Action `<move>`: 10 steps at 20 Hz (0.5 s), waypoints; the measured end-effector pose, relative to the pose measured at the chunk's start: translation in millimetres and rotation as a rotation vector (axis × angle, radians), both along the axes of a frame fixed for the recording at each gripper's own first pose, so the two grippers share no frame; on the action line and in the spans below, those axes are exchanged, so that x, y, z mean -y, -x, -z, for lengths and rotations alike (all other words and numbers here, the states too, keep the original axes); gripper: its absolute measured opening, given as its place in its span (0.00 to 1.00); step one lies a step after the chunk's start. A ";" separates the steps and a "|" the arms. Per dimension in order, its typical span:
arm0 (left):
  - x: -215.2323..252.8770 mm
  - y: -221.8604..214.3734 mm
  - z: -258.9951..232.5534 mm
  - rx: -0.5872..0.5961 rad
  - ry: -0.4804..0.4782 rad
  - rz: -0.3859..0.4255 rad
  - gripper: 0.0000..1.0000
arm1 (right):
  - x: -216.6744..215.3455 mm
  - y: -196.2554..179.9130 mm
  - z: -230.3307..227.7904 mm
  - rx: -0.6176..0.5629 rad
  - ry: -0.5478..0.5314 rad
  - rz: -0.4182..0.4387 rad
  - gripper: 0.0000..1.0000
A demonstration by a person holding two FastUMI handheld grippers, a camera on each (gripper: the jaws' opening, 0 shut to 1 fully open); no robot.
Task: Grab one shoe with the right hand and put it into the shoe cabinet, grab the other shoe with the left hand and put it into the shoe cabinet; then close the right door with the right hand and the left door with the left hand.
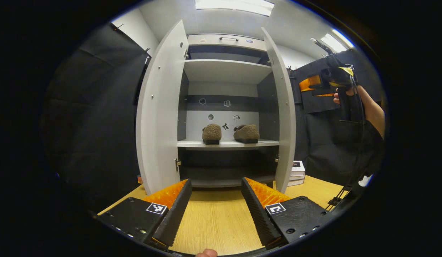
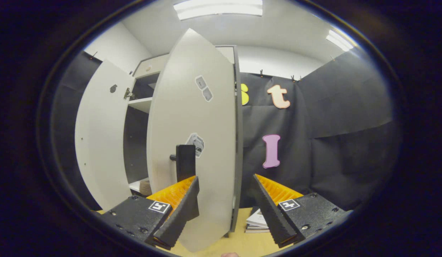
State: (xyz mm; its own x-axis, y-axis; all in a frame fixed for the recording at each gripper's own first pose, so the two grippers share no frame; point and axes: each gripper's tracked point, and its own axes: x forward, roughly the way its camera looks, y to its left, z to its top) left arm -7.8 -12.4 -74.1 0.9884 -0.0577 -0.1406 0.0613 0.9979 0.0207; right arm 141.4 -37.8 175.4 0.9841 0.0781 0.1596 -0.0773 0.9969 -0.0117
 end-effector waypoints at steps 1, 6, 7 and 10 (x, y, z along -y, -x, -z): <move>-4.9 -0.7 0.1 0.002 -0.004 -0.010 0.85 | -11.3 -10.2 -0.7 -0.002 0.002 -0.015 0.95; -20.4 2.3 0.3 -0.001 -0.016 -0.055 0.85 | -50.3 -50.1 -2.2 0.002 0.010 -0.038 0.97; -23.6 3.3 0.9 -0.003 -0.016 -0.063 0.84 | -49.0 -52.5 -5.2 0.011 0.015 -0.027 0.97; -31.8 3.7 -0.3 -0.004 -0.015 -0.078 0.85 | -43.4 -42.7 -15.6 0.035 0.005 -0.018 0.94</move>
State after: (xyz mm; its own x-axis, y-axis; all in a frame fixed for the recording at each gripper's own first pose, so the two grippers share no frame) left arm -11.5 19.4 -73.8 0.9893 0.0215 -0.1446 -0.0165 0.9992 0.0354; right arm 184.1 5.6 191.0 0.9763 0.0966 0.1938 -0.0945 0.9953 -0.0202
